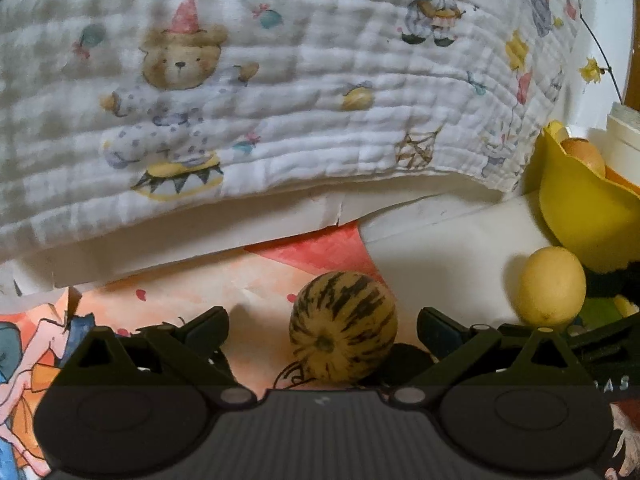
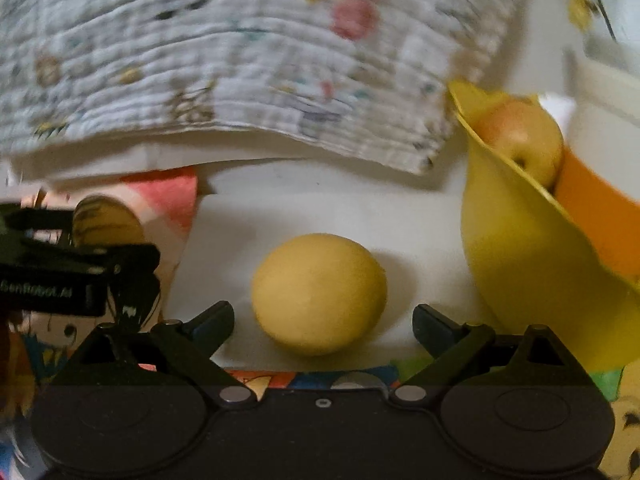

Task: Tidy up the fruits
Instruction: 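Grasp the yellow pear with the right tool while the left tool grasps the other striped fruit, then lift both held fruits and carry them toward the metal tray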

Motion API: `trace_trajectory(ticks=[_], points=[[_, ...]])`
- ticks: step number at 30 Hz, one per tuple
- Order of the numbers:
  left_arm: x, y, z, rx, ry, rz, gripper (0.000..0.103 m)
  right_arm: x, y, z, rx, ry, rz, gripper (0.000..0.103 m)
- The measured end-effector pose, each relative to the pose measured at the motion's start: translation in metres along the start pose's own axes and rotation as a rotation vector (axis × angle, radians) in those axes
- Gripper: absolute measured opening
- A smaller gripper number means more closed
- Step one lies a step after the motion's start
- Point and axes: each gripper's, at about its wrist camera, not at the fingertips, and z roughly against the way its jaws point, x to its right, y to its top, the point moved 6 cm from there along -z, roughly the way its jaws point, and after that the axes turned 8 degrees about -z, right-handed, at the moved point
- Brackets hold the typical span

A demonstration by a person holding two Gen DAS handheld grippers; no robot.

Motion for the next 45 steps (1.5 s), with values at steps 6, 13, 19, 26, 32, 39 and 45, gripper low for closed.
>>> trace_trajectory(ticks=[6, 13, 19, 26, 32, 39, 45], points=[[0.003, -0.002, -0.001, 0.013, -0.02, -0.005, 0.089, -0.001, -0.001, 0.001, 0.02, -0.005, -0.011, 0.087], [0.012, -0.002, 0.002, 0.023, -0.022, -0.015, 0.067, -0.002, 0.002, 0.001, 0.041, -0.006, -0.016, 0.073], [0.006, -0.002, 0.004, 0.008, -0.021, 0.05, 0.056, -0.007, 0.002, 0.002, 0.054, -0.004, 0.012, 0.065], [0.015, -0.013, 0.017, -0.027, -0.033, 0.021, 0.056, -0.006, -0.003, 0.011, 0.038, 0.058, 0.001, 0.064], [0.026, -0.022, 0.031, -0.04, -0.066, 0.048, 0.056, -0.009, -0.014, 0.031, 0.057, 0.12, 0.006, 0.064], [0.024, -0.023, 0.058, -0.013, -0.088, 0.09, 0.056, 0.0, -0.017, 0.066, 0.095, 0.169, -0.014, 0.064], [0.032, -0.023, 0.087, 0.009, -0.081, 0.067, 0.056, 0.005, -0.019, 0.1, 0.134, 0.205, -0.006, 0.064]])
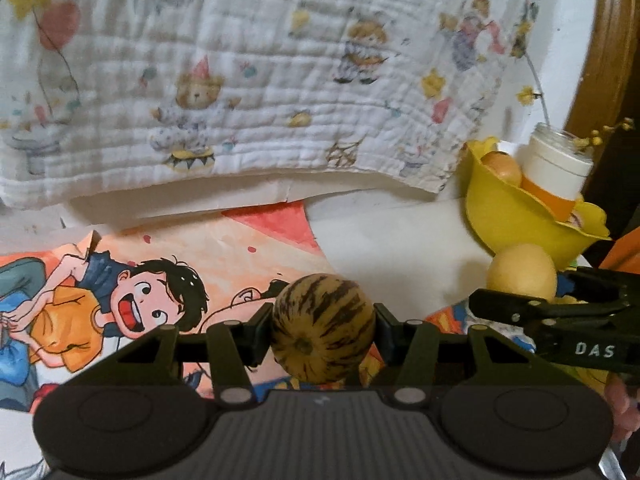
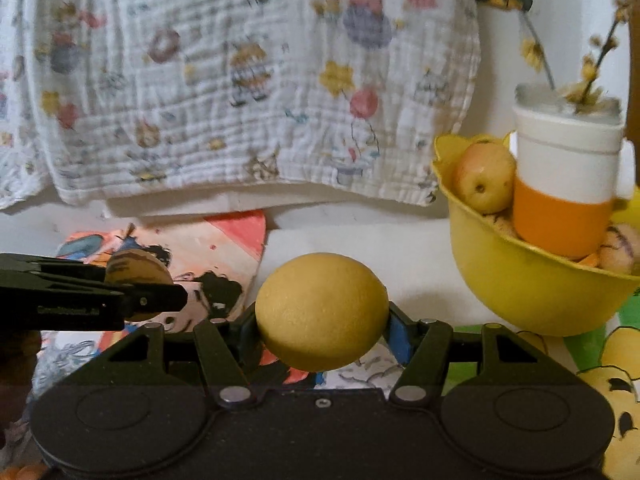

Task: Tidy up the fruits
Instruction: 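Lift both held fruits and carry them toward the metal tray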

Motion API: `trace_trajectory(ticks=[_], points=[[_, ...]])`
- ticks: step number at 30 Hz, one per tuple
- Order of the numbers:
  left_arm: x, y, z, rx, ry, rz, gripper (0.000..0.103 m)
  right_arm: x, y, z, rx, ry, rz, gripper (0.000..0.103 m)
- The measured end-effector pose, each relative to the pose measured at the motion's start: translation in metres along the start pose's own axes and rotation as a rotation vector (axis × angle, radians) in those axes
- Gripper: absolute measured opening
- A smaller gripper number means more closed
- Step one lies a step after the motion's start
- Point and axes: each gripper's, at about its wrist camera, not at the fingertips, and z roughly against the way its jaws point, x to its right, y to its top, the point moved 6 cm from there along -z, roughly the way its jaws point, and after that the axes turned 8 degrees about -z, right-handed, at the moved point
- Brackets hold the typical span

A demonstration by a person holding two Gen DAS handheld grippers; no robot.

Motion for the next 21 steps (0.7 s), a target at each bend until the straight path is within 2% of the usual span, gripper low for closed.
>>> trace_trajectory(ticks=[10, 21], points=[[0.039, -0.012, 0.053, 0.04, -0.057, -0.062, 0.056, 0.001, -0.01, 0.071, 0.046, 0.065, 0.044, 0.064], [0.082, -0.047, 0.089, 0.032, -0.15, -0.109, 0.056, 0.019, -0.052, 0.138, 0.06, 0.109, 0.097, 0.064]])
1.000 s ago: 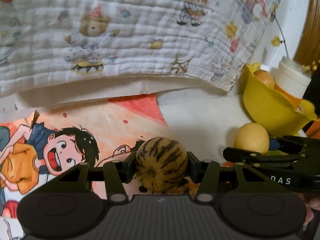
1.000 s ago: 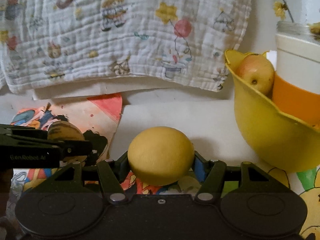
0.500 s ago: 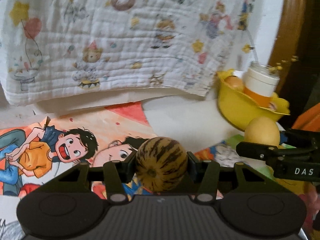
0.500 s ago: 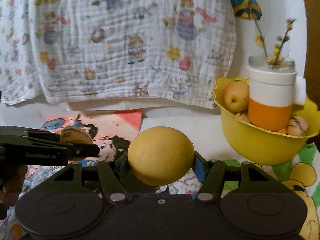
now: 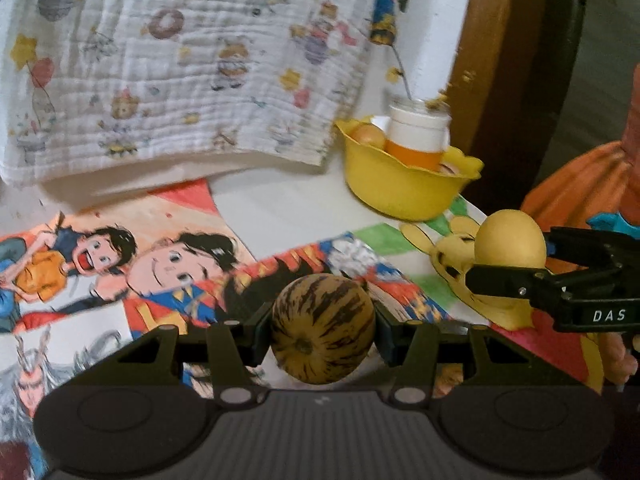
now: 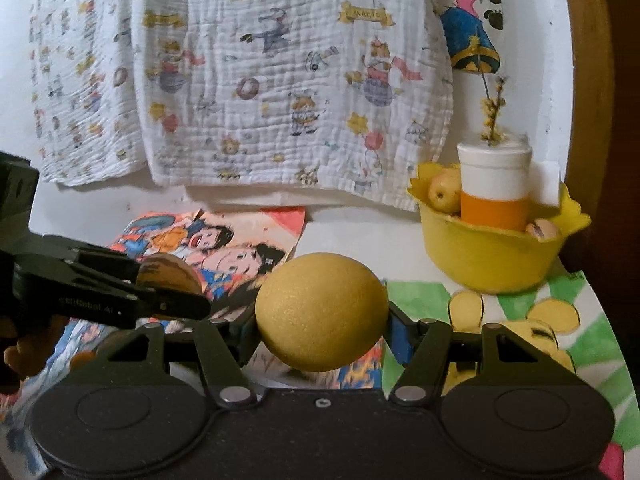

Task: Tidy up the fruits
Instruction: 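Lift both held fruits and carry them toward the metal tray, then lower the yellow pear and striped fruit into the tray and open both tools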

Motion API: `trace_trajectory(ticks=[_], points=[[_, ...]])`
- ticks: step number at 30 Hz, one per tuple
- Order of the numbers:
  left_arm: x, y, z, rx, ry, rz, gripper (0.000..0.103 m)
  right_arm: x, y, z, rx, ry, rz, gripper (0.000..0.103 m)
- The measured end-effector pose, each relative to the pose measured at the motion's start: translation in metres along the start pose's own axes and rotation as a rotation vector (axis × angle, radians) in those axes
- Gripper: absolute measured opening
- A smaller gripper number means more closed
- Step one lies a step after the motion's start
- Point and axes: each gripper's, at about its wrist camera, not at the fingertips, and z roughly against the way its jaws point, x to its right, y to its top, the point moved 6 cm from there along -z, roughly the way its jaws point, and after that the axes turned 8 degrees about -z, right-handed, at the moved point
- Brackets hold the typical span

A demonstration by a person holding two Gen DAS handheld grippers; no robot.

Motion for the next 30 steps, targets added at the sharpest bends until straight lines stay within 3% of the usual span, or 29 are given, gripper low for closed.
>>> trace_trajectory(ticks=[14, 30], points=[[0.028, -0.024, -0.01, -0.075, -0.033, -0.083, 0.056, -0.005, -0.076, 0.041, -0.052, 0.049, 0.167, 0.064], [0.036, -0.033, -0.023, -0.162, -0.064, -0.105, 0.056, -0.026, -0.101, 0.035, -0.096, 0.094, 0.289, 0.065]])
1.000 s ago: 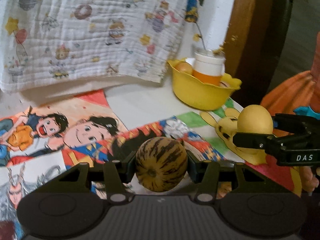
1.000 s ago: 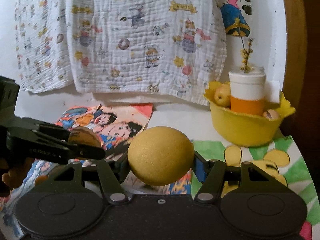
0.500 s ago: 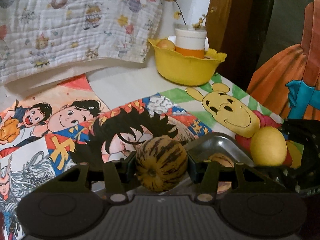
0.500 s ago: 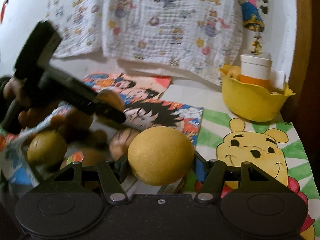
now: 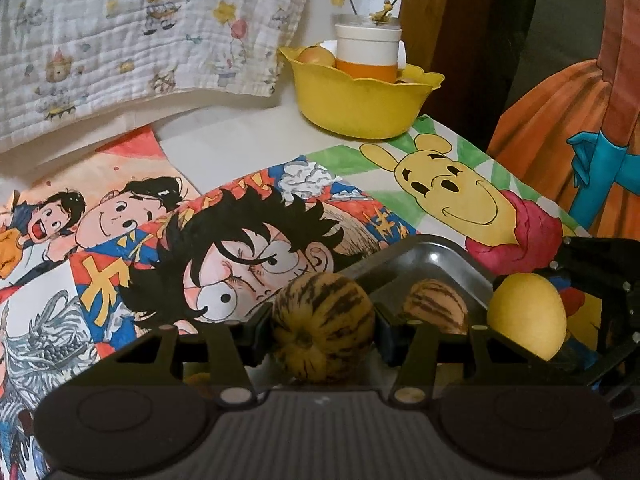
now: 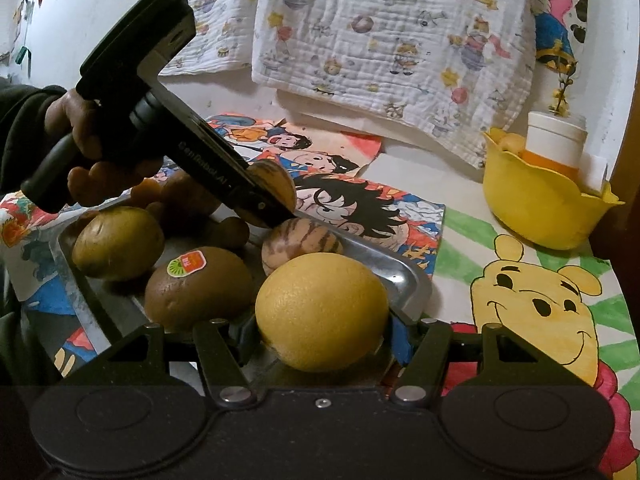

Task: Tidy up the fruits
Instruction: 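Lower the yellow pear and striped fruit into the tray and open both tools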

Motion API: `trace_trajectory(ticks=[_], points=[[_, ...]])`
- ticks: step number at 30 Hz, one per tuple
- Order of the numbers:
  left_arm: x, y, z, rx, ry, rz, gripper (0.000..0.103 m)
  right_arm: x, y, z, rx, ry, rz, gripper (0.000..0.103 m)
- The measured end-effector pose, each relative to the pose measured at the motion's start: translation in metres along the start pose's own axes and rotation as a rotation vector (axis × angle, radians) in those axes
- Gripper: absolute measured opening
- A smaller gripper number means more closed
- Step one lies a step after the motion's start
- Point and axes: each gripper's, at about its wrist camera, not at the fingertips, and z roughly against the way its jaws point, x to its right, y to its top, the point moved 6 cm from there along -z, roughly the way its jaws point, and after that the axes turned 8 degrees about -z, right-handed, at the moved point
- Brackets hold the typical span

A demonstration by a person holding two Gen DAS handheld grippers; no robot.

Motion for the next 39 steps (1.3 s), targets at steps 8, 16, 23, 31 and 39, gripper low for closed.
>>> trace_trajectory(ticks=[8, 16, 23, 31, 39], points=[[0.002, -0.004, -0.001, -0.027, -0.006, 0.005, 0.055, -0.004, -0.001, -0.002, -0.005, -0.013, 0.031, 0.065], [-0.002, -0.001, 0.001, -0.024, -0.016, 0.047, 0.055, -0.007, -0.003, -0.006, -0.016, -0.008, 0.027, 0.065], [-0.002, -0.003, 0.003, -0.02, 0.012, 0.049, 0.056, -0.006, -0.003, -0.005, -0.021, -0.017, 0.027, 0.066], [0.005, -0.002, 0.015, 0.02, 0.059, 0.007, 0.076, 0.004, 0.004, 0.007, 0.021, -0.027, -0.054, 0.075], [0.009, -0.002, 0.04, 0.1, 0.148, 0.007, 0.099, 0.007, 0.006, 0.018, 0.066, -0.055, -0.133, 0.09]])
